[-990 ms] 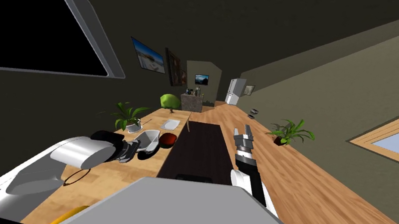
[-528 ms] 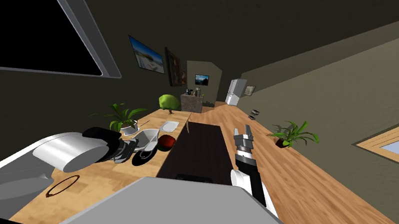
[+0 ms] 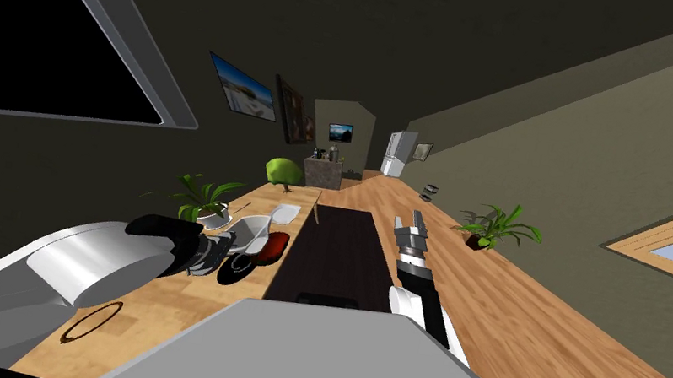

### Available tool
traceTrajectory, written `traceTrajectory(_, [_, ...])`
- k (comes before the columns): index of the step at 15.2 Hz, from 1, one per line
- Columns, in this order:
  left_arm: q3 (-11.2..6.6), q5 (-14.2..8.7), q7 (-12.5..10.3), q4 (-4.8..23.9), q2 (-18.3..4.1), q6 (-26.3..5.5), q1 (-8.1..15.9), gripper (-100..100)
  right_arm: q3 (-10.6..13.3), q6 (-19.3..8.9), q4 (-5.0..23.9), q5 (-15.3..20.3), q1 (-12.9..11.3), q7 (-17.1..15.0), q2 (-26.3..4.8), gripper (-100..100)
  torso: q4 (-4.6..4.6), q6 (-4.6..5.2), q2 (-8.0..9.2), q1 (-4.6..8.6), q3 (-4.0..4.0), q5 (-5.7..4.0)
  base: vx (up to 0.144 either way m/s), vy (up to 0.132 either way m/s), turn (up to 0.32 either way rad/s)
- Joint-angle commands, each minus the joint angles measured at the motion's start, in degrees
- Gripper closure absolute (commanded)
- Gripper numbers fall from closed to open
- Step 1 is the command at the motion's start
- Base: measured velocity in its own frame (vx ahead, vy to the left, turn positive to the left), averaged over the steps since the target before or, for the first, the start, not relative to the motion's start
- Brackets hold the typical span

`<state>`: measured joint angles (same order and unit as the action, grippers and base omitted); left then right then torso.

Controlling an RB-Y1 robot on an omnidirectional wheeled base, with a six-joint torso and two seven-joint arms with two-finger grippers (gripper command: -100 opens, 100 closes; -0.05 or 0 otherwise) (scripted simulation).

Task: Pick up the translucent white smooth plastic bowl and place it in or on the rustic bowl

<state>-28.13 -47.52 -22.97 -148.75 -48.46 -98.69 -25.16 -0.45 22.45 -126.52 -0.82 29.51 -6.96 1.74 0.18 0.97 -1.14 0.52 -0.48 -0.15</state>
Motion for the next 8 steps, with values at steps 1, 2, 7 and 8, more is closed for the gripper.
traceTrajectory(1, [0.00,0.00,0.00,0.00,0.00,0.00,0.00,-100,0.00,0.00,0.00,0.00,0.00,0.00,0.00,0,0.00,0.00,0.00,0.00,0.00,0.00,0.005,-0.001,-0.001])
traceTrajectory(2, [0.01,0.00,0.00,0.01,0.00,0.00,0.00,-100,0.00,0.00,0.00,0.00,0.00,0.00,0.00,0,0.01,0.00,0.04,-0.01,0.02,0.00,0.000,0.000,0.000])
traceTrajectory(7, [-2.12,-2.46,-1.13,-0.06,-1.08,-1.73,1.19,-100,0.00,0.00,0.00,0.00,-0.01,0.00,0.00,0,0.03,0.01,0.15,-0.03,0.08,0.00,-0.012,0.002,-0.018])
traceTrajectory(8, [-3.19,-3.69,-1.69,-0.09,-1.62,-2.59,1.79,-100,0.00,0.00,0.00,0.00,-0.01,0.00,0.00,0,0.05,0.01,0.21,-0.05,0.12,0.00,-0.050,0.015,-0.040])
